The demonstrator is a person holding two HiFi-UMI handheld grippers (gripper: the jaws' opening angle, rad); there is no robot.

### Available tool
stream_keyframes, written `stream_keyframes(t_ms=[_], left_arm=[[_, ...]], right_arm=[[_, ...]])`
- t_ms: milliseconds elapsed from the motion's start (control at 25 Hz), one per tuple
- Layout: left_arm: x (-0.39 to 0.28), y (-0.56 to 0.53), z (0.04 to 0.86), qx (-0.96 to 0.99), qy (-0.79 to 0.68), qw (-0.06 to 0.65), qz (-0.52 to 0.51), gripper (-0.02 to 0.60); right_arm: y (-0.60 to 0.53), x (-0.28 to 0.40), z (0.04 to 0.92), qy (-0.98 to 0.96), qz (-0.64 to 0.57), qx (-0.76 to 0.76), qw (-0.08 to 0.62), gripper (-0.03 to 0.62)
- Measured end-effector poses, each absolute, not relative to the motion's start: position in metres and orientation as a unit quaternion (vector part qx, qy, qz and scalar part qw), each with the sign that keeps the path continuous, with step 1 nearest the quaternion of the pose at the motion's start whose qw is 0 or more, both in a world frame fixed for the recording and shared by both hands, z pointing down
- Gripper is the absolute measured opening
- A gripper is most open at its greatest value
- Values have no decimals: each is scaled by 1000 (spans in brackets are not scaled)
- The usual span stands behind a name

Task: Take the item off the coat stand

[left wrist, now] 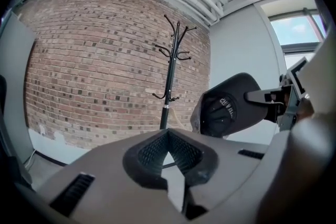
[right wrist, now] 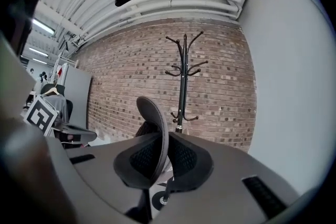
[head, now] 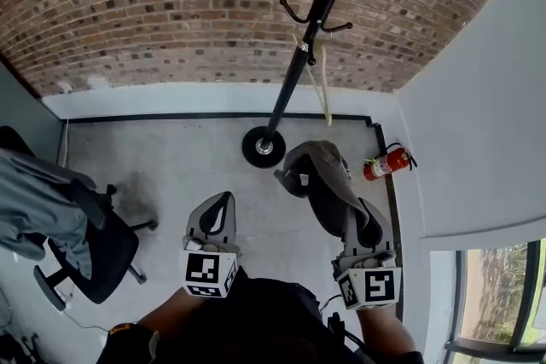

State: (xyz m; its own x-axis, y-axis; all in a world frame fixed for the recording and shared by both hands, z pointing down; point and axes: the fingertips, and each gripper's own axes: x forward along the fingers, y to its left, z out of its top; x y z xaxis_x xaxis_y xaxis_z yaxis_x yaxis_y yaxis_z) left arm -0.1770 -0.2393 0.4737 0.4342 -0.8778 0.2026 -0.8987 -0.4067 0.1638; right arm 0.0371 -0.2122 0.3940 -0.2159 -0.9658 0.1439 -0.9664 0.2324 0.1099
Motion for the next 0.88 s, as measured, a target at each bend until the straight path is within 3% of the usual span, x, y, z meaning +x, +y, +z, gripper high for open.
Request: stream_keyframes(t_ms=[480,880], left_arm=[[-43,-114,433,823,-562,74,37,18],[-7,-20,430,789,-608,66,49,18]], right_arm=[[-100,130,391,-834,-33,548,56,32],[-29,168,399,-864,-25,501,35,32]])
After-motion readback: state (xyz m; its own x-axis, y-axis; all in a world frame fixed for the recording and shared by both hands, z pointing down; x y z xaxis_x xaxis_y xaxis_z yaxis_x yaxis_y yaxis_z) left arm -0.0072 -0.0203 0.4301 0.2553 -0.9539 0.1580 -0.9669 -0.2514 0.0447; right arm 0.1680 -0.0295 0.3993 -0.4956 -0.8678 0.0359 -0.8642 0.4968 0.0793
